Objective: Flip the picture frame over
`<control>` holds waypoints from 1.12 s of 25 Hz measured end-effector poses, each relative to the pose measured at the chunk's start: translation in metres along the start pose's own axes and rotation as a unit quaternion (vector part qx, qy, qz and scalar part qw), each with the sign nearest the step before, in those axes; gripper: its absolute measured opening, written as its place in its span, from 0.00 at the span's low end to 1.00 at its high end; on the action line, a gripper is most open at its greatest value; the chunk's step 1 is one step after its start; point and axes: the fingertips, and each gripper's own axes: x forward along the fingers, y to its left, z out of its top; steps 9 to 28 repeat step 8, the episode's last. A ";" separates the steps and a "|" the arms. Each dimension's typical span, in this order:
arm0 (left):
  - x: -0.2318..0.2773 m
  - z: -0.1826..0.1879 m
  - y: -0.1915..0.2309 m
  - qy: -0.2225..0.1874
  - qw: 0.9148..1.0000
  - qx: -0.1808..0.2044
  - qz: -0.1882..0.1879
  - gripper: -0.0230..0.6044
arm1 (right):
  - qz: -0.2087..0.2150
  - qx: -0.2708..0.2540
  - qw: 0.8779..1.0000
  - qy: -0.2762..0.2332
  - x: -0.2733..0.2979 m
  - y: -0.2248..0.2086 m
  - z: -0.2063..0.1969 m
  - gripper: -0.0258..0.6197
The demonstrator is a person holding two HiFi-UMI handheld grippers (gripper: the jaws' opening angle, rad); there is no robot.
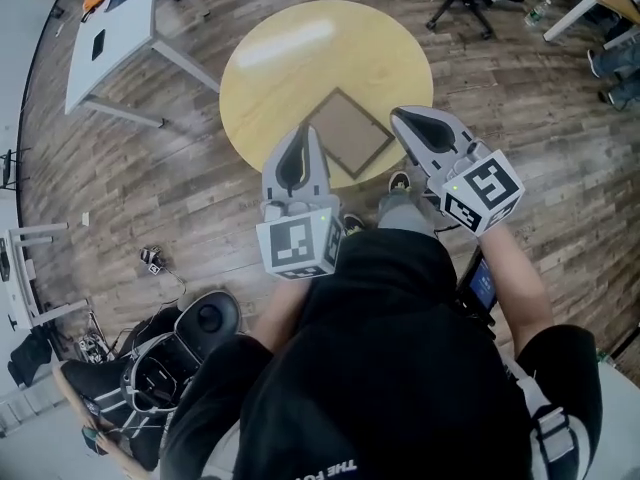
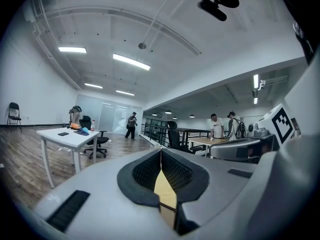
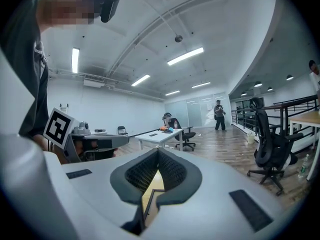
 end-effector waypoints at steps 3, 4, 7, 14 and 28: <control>-0.003 -0.007 -0.002 0.002 1.000 0.002 -0.003 0.07 | -0.003 0.002 1.000 0.002 -0.002 0.000 -0.006 0.07; -0.002 -0.006 -0.004 0.001 1.000 0.004 -0.004 0.07 | -0.003 0.001 1.000 0.002 -0.005 -0.001 -0.006 0.07; -0.001 -0.002 -0.010 -0.005 1.000 0.006 -0.001 0.07 | -0.002 -0.003 1.000 0.003 -0.014 -0.005 -0.004 0.07; -0.001 -0.002 -0.011 -0.006 1.000 0.005 0.000 0.07 | -0.003 -0.005 1.000 0.003 -0.016 -0.007 -0.004 0.07; -0.001 -0.002 -0.011 -0.006 1.000 0.005 0.000 0.07 | -0.003 -0.005 1.000 0.003 -0.016 -0.007 -0.004 0.07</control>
